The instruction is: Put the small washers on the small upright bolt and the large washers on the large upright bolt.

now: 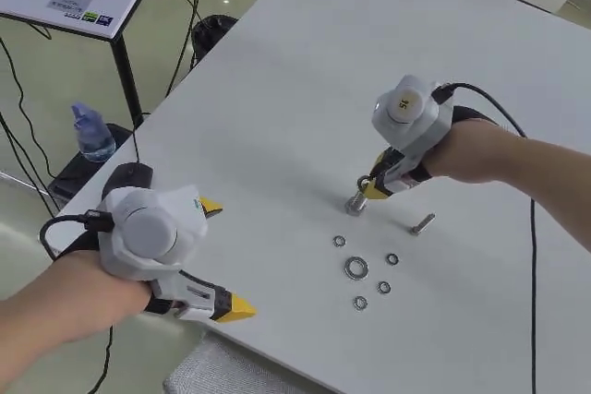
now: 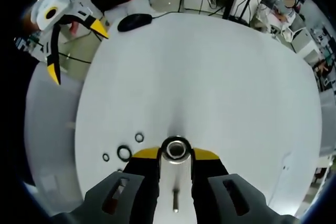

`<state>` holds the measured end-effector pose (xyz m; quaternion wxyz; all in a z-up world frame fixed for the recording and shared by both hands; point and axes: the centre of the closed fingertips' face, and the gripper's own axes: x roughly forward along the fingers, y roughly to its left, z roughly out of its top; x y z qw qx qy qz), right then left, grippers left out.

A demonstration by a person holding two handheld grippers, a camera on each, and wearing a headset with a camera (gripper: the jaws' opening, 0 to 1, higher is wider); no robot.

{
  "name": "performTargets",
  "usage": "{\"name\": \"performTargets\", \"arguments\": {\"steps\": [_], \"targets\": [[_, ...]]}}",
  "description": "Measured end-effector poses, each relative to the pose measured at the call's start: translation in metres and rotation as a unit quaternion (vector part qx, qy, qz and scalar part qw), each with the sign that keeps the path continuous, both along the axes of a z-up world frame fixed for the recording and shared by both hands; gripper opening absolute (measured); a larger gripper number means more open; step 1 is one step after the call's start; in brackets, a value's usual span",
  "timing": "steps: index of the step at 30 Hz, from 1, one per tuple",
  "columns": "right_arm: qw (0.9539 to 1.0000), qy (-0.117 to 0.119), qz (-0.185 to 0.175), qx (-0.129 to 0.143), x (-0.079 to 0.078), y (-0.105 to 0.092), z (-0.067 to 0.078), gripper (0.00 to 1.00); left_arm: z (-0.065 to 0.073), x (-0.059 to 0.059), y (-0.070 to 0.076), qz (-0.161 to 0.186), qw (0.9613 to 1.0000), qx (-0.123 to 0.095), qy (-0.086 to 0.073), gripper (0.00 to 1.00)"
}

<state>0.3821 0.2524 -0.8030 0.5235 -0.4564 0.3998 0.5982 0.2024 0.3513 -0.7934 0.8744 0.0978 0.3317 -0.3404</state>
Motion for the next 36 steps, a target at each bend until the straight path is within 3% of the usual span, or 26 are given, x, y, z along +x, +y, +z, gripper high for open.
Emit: {"name": "performTargets", "arguments": {"steps": [12,26,36], "targets": [[0.9998,-0.003,0.005,-0.018,0.002,-0.003,-0.01,0.21,-0.003,-0.005,0.003,0.002,1.0,-0.002,0.007,0.84],[0.9992,-0.018,0.017,-0.031,0.005,0.0,-0.024,0.21,0.003,0.002,-0.001,-0.006,1.0,-0.002,0.0,0.84],[0.9993,-0.01,0.007,-0.034,0.003,-0.001,-0.036,0.21,0.004,0.003,-0.001,-0.009,1.0,0.001,0.001,0.82]]}}
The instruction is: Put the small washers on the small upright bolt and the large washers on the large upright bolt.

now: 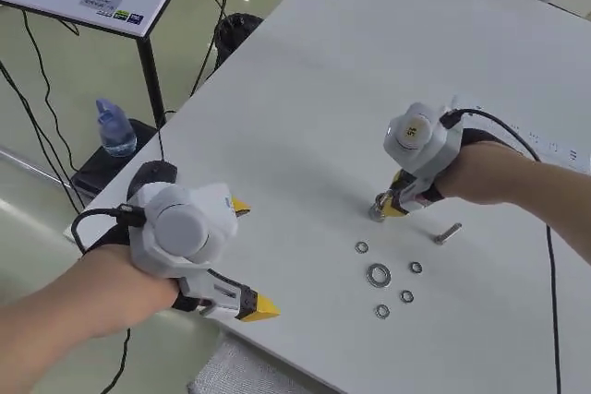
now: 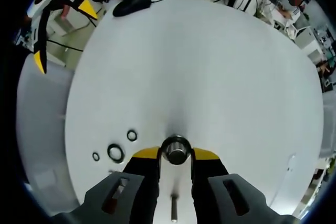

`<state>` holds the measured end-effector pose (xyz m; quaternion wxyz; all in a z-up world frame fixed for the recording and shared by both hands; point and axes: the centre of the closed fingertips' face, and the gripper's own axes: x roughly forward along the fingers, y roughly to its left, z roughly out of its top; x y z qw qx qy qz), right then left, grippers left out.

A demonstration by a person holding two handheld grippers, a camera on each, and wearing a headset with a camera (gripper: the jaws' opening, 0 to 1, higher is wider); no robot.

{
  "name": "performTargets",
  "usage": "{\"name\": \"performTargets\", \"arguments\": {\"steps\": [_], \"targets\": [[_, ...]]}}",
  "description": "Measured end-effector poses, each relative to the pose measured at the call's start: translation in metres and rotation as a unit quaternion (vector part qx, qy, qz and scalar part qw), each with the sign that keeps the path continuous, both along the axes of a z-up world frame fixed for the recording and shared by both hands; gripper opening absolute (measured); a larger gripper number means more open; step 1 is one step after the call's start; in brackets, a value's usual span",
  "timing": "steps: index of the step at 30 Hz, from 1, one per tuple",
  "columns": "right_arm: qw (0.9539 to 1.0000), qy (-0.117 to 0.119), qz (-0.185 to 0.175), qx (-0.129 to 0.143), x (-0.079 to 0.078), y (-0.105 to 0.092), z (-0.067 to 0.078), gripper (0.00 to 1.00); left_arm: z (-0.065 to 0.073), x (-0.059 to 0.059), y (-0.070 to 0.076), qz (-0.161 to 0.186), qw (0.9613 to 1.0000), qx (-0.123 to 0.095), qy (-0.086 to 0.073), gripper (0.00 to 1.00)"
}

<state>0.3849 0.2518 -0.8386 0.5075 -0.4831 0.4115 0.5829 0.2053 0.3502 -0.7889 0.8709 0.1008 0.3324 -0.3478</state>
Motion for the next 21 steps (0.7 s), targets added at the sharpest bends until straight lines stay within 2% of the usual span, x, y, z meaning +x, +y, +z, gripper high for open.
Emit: {"name": "performTargets", "arguments": {"steps": [7,11,21], "targets": [[1.0,-0.002,-0.001,-0.005,-0.003,0.0,-0.005,0.22,-0.001,-0.002,0.002,-0.001,1.0,0.004,0.003,0.82],[1.0,-0.005,0.0,-0.007,-0.004,0.0,-0.01,0.22,0.001,-0.001,0.002,0.002,1.0,0.002,-0.001,0.82],[0.9998,-0.01,0.004,-0.015,-0.006,0.001,-0.018,0.22,0.001,-0.003,0.005,0.011,0.9999,-0.001,0.001,0.8]]}}
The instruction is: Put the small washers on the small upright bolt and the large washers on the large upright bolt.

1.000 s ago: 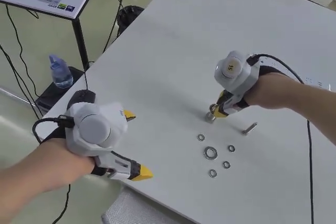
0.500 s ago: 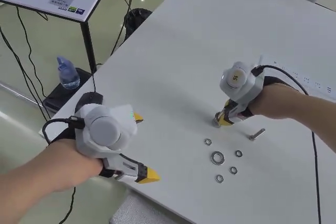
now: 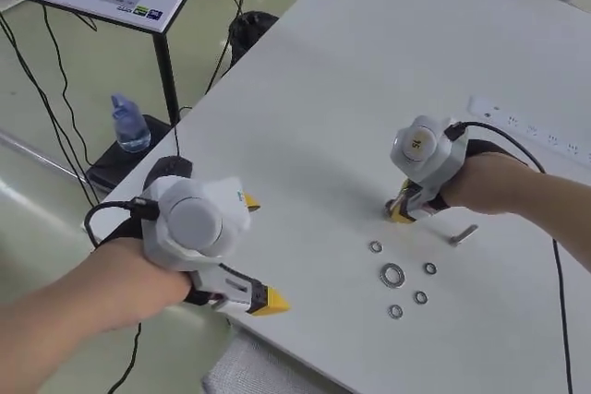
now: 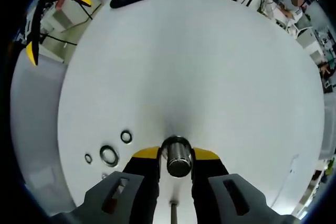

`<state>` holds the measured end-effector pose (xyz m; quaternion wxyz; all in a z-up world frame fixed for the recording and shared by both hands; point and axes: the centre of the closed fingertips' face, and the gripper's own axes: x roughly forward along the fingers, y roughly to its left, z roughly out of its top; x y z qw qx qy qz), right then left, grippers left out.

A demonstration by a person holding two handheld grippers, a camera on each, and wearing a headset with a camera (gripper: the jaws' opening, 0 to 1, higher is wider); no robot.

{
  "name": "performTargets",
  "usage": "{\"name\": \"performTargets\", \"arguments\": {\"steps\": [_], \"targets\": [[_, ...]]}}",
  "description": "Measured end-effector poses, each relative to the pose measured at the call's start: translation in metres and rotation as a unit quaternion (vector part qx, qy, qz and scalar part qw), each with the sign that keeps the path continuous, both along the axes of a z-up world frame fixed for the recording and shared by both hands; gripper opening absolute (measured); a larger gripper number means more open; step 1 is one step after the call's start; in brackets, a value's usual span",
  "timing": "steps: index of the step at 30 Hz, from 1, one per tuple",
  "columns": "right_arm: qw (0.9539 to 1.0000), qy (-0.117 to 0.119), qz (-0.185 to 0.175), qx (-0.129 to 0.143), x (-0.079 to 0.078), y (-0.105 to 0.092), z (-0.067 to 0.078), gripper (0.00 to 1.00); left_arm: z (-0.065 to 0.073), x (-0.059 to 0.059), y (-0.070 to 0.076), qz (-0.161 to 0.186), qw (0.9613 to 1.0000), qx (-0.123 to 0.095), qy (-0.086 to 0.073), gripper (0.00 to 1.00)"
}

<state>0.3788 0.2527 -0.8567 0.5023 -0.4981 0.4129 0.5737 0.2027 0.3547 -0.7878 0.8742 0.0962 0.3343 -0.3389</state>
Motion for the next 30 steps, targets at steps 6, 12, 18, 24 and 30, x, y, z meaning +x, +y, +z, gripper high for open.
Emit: {"name": "performTargets", "arguments": {"steps": [6,12,18,24,30], "targets": [[1.0,0.003,-0.006,0.001,0.001,0.0,0.0,0.22,-0.002,-0.004,0.002,-0.001,1.0,0.001,0.006,0.79],[1.0,0.004,-0.006,0.002,0.001,-0.001,-0.001,0.23,-0.003,-0.008,0.002,-0.001,1.0,0.002,0.009,0.78],[1.0,-0.004,0.003,-0.005,-0.001,-0.003,-0.005,0.25,-0.006,-0.014,0.0,-0.006,0.9999,0.003,0.014,0.77],[0.9999,-0.007,0.007,0.003,-0.001,-0.003,-0.007,0.25,-0.006,-0.016,0.001,-0.006,0.9998,0.004,0.018,0.76],[0.9999,-0.004,0.009,0.005,-0.001,-0.003,-0.006,0.25,-0.005,-0.018,0.002,-0.008,0.9998,0.005,0.019,0.76]]}}
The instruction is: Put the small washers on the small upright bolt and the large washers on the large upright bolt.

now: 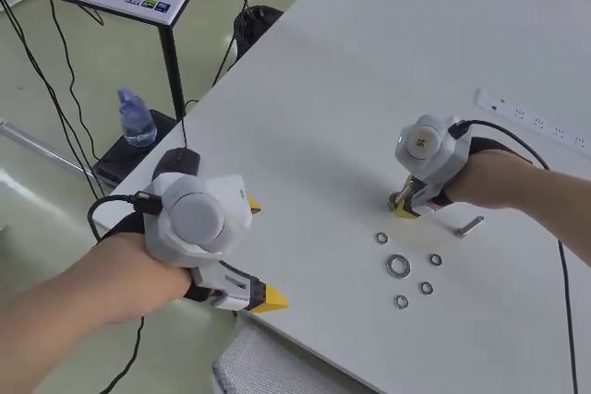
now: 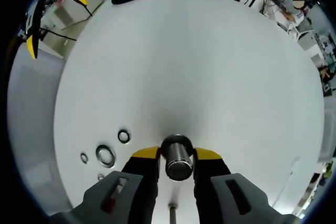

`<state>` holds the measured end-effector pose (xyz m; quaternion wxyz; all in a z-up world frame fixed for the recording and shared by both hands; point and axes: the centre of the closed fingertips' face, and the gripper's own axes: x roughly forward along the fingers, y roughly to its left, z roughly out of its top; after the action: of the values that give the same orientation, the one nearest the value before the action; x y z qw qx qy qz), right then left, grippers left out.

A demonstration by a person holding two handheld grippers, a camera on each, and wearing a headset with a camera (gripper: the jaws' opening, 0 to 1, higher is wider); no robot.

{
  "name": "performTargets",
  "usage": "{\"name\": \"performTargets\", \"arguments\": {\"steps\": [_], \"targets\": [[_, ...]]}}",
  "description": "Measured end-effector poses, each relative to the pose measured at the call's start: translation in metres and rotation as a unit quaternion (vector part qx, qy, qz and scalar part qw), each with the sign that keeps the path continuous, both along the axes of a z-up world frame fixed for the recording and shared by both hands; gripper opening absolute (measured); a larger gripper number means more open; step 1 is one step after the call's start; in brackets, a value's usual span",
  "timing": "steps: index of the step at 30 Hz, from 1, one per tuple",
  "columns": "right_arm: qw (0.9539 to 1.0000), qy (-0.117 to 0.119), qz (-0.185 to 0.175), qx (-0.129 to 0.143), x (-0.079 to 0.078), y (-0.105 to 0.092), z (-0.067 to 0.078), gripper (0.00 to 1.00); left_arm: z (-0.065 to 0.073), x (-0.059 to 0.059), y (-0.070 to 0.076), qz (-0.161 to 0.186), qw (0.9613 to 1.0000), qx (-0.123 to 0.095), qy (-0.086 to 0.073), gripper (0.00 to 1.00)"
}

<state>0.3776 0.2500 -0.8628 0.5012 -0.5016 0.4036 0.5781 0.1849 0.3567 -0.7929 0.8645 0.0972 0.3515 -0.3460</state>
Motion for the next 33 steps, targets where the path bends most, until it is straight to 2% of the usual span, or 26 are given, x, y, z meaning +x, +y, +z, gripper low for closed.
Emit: {"name": "performTargets", "arguments": {"steps": [4,6,9,16,22,29,31,33], "targets": [[0.9999,0.01,-0.005,0.0,-0.003,0.0,0.0,0.27,-0.001,0.0,0.001,0.0,1.0,0.0,0.002,0.76],[0.9998,0.016,-0.002,0.006,-0.005,0.002,0.0,0.35,-0.001,-0.001,0.001,-0.001,1.0,0.001,0.002,0.76],[0.9999,0.012,-0.003,0.01,-0.004,0.004,0.001,0.49,-0.002,-0.002,0.001,-0.001,1.0,0.001,0.003,0.76],[0.9995,0.022,-0.012,0.021,-0.003,0.005,0.011,0.48,-0.001,-0.004,0.0,-0.004,1.0,0.002,0.003,0.76],[0.9996,0.018,-0.013,0.02,-0.001,-0.003,0.017,0.46,0.006,-0.007,-0.003,-0.003,1.0,0.002,0.003,0.75],[0.9982,0.027,-0.023,0.049,-0.001,0.003,0.035,0.43,0.014,-0.011,-0.004,0.006,1.0,-0.003,0.0,0.75],[0.9969,0.048,-0.033,0.052,-0.007,0.003,0.039,0.39,0.014,-0.012,-0.004,0.006,1.0,-0.002,0.0,0.75],[0.9973,0.041,-0.024,0.056,-0.007,0.003,0.042,0.39,0.015,-0.013,-0.005,0.006,1.0,-0.002,0.0,0.75]]}}
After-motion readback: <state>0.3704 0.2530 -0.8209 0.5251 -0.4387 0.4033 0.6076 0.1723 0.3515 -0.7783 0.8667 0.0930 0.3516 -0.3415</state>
